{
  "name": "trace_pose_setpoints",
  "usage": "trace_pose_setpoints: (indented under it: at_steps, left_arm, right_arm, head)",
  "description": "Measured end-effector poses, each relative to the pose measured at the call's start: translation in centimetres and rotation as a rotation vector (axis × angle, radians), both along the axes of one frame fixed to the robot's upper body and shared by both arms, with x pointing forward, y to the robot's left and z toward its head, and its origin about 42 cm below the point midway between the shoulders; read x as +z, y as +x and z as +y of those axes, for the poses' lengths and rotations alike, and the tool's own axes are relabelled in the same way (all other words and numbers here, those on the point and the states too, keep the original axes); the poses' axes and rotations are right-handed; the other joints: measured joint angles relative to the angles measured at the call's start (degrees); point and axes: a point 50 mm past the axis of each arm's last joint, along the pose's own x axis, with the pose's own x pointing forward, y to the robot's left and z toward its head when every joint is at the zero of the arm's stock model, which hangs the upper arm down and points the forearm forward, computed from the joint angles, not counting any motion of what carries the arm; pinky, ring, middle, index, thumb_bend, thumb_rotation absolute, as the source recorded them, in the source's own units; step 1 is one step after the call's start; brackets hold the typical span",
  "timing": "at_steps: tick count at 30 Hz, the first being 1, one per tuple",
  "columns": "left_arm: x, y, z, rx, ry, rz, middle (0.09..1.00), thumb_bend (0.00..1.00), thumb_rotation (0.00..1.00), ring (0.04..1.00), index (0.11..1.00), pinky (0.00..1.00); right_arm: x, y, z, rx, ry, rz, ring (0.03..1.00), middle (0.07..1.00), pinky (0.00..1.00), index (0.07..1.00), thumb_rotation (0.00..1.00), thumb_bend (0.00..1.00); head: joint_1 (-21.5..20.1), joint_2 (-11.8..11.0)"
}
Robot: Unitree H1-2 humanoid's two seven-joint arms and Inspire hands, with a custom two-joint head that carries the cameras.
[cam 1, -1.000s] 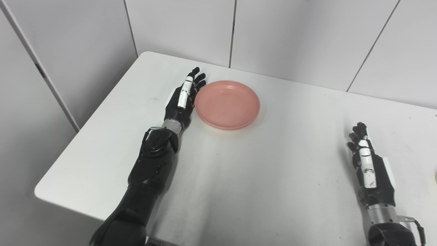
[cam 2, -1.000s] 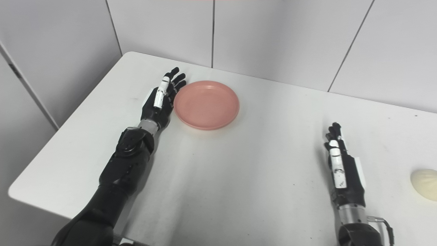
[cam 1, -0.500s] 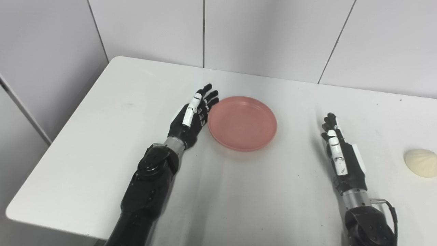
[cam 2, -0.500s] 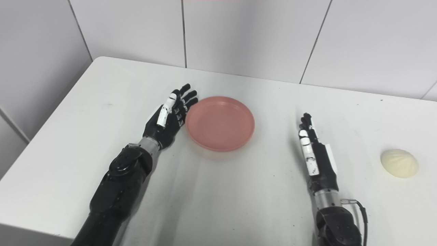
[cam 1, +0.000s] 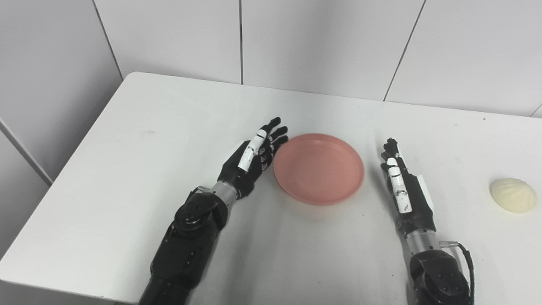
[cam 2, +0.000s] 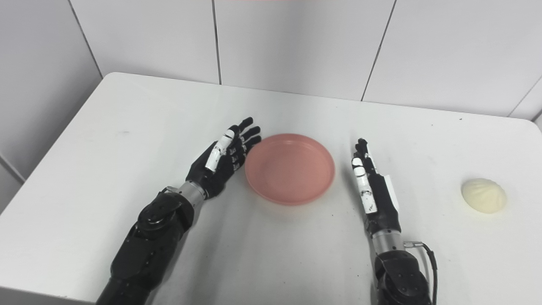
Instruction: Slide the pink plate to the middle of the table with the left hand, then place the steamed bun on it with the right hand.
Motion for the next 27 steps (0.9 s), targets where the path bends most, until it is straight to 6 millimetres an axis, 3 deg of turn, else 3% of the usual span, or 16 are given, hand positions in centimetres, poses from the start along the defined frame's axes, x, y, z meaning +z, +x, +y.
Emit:
trace_pose_setpoints:
  at_steps: [14, 27]
  left_arm:
    - [-0.2, -1.0, -0.4, -0.036, -0.001, -0.010, 0.969, 0.35, 1.00, 0.971, 0.975, 1.00]
    - [0.0, -2.4, 0.2, 0.015, -0.036, -0.025, 0.990, 0.40, 1.00, 0.982, 0.998, 1.00]
  right_arm:
    - [-0.1, -0.1, 1.0, -0.010, -0.001, 0.010, 1.000, 1.000, 1.00, 1.000, 1.00, 0.19]
    - [0.0, 0.0, 1.2, -0.029, -0.003, 0.006, 1.000, 1.000, 1.00, 1.000, 1.00, 0.22]
  head:
    - [-2.6, 0.1]
    - [-4.0, 0.2]
